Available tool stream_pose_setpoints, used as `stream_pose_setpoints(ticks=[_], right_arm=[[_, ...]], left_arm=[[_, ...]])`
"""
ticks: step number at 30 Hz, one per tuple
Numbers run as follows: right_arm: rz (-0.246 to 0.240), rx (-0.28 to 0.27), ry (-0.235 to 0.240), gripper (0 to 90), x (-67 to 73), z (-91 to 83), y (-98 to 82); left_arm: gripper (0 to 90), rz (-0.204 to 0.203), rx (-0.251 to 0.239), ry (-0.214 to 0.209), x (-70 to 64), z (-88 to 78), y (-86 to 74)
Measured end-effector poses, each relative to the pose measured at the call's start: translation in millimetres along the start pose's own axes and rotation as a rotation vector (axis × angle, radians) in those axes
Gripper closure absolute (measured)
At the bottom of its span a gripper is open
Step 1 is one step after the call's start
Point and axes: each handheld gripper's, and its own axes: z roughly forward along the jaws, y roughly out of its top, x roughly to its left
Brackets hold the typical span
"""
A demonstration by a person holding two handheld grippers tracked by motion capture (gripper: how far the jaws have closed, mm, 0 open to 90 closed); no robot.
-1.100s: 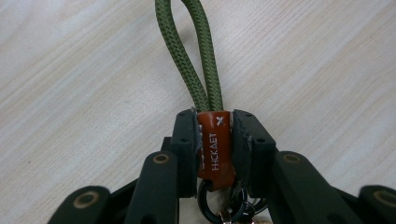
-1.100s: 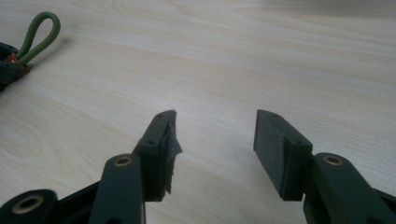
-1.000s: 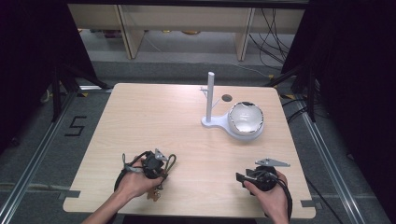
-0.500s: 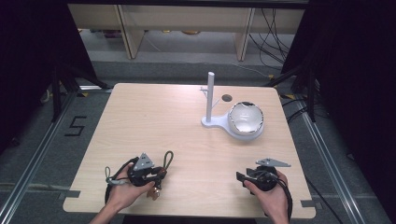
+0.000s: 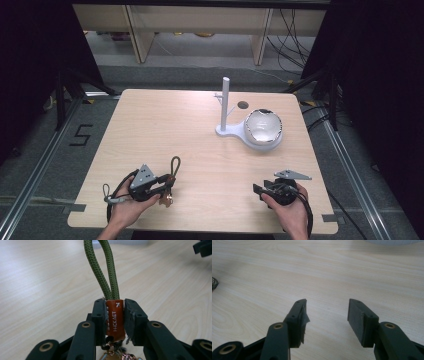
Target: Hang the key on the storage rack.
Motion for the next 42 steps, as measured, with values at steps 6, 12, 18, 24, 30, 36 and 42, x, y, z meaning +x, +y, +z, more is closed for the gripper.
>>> stream_pose_setpoints(ticks=[6, 12, 18, 24, 30, 36, 42], right_arm=[[0.002, -0.010, 0.020, 50.5, 0.4, 1.0, -0.6], [0.021, -0.014, 0.018, 50.6, 3.7, 0.8, -0.6], [0.033, -0.019, 0.018, 50.6, 5.1, 0.8, -0.8], [-0.001, -0.026, 0.017, 50.6, 2.0, 0.7, -0.2], [-0.009, -0.028, 0.002, 50.7, 2.6, 1.4, 0.0], [-0.009, -0.030, 0.002, 50.7, 3.0, 1.4, 0.1], [0.025, -0.029, 0.003, 50.7, 6.4, 1.0, -0.2]], left_arm=[[70.7, 0.009, -0.063, 0.021, 1.0, -5.6, 4.7], [70.7, 0.023, -0.072, 0.030, 3.9, -9.6, 11.3], [70.7, 0.031, -0.085, 0.035, 3.9, -9.9, 16.9], [70.7, 0.033, -0.110, 0.035, 4.1, -10.0, 26.0], [70.8, 0.046, -0.128, 0.037, 4.8, -9.2, 34.2], [70.8, 0.054, -0.143, 0.038, 5.4, -8.0, 43.2], [70.8, 0.069, -0.141, 0.049, 6.0, -6.5, 50.5]])
